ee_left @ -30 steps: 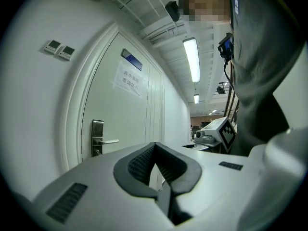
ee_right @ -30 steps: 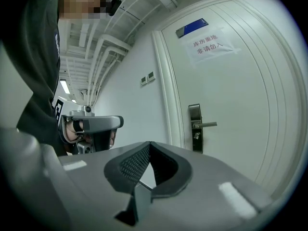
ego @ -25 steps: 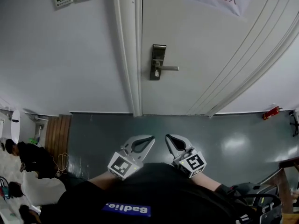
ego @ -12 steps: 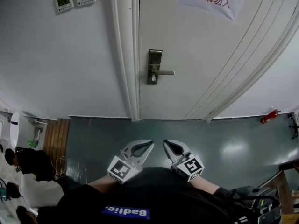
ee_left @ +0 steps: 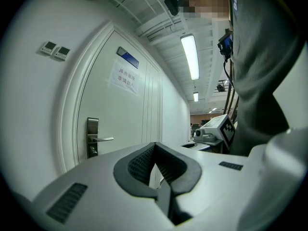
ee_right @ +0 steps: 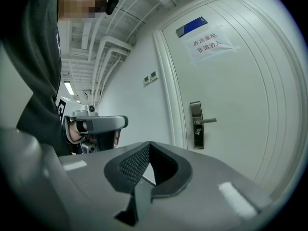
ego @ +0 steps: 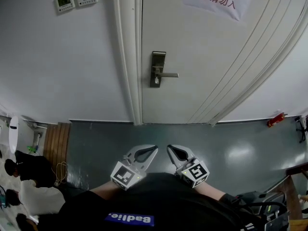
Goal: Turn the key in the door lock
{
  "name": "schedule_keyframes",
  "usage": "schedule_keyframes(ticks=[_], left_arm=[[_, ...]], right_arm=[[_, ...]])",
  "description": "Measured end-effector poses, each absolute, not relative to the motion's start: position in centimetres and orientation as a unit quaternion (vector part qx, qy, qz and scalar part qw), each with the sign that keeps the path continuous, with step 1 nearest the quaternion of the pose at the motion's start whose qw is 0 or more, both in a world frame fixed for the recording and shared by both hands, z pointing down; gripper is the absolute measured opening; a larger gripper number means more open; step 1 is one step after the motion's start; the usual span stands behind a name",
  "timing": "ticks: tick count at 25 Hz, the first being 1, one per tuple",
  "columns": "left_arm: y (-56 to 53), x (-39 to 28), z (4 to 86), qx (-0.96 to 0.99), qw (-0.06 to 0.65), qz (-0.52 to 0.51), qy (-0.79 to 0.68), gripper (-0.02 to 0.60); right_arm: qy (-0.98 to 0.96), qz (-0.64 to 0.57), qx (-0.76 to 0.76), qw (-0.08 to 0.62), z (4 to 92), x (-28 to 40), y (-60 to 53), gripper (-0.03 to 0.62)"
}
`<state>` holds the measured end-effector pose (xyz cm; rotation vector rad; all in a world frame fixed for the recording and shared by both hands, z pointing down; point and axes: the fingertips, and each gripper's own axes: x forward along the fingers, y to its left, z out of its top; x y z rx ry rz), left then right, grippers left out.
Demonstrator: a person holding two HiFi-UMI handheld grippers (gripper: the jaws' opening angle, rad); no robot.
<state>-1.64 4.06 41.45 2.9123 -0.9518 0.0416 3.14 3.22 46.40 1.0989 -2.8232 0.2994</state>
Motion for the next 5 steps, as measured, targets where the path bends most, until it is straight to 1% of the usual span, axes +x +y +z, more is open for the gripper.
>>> schedule_keyframes(ticks=[5], left_arm=[[3.83, -1.79, 41.55, 0.95, 0.033, 0.016, -0.31, 0.005]], right_arm=[[-0.926, 0.101, 0.361, 0.045, 46.33, 2.95, 3.01, -0.001]])
